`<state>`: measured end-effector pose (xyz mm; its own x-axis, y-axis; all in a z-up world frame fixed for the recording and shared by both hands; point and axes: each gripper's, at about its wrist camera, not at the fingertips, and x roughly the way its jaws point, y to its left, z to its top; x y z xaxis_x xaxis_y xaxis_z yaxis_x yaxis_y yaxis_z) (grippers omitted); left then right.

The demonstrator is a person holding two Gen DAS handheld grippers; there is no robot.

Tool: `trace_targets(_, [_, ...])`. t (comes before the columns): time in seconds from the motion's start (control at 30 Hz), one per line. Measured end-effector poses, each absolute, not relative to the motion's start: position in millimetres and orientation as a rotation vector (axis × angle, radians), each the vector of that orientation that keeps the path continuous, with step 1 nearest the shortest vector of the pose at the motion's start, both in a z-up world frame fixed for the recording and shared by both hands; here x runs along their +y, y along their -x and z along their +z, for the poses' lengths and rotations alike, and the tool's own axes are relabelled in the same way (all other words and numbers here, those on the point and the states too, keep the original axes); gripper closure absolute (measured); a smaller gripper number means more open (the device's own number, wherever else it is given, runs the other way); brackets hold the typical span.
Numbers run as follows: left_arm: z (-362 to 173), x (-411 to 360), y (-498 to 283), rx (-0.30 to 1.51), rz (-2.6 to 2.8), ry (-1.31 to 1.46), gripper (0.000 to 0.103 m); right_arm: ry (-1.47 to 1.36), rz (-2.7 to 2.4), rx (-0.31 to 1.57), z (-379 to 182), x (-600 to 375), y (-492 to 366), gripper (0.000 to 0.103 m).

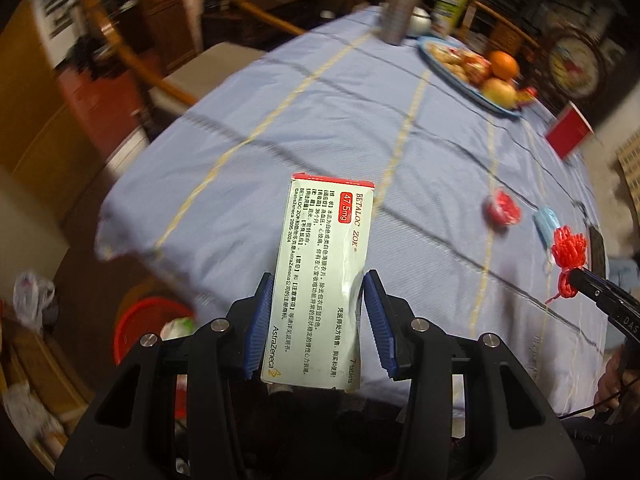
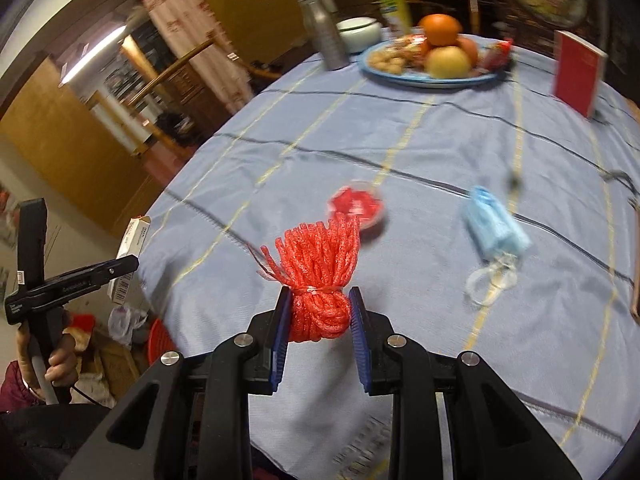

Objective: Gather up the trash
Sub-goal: 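Carry both items to the red wastebasket and open the left tool over it, then open the right tool to drop the tassel bundle into the wastebasket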

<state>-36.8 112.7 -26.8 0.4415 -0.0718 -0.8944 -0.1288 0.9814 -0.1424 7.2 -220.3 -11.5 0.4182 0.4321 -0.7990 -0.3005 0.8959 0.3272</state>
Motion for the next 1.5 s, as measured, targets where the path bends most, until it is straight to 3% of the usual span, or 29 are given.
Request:
trace_targets(0.43, [-45.2, 236.5, 155.9, 1.12, 0.446, 0.452, 0.057, 0.031, 0.799, 1.084, -10.2, -89.0, -19.8, 0.075])
trace_targets(0.73, [-72.7, 292.3, 161.6, 1.152, 0.483, 0.528, 0.057, 0.11, 0.832, 1.083, 1.4, -32.7, -20.9, 0.075])
trace_targets(0.87, [-86.0, 311.9, 156.1, 1.18, 0.504, 0.555, 0.053, 0.123, 0.811, 1.102, 0.8, -23.0, -21.7, 0.075])
trace_targets(0.97, [-92.8, 325.8, 156.3, 1.197, 0.529, 0.588, 0.042, 0.133, 0.809, 1.121, -3.4, -10.9, -22.9, 0.074])
trace_targets(1.5, [-80.4, 344.0, 206.0, 1.173, 0.641, 0.635, 0.035, 0.256, 1.028, 1.192, -26.8, 76.3, -4.2, 0.074])
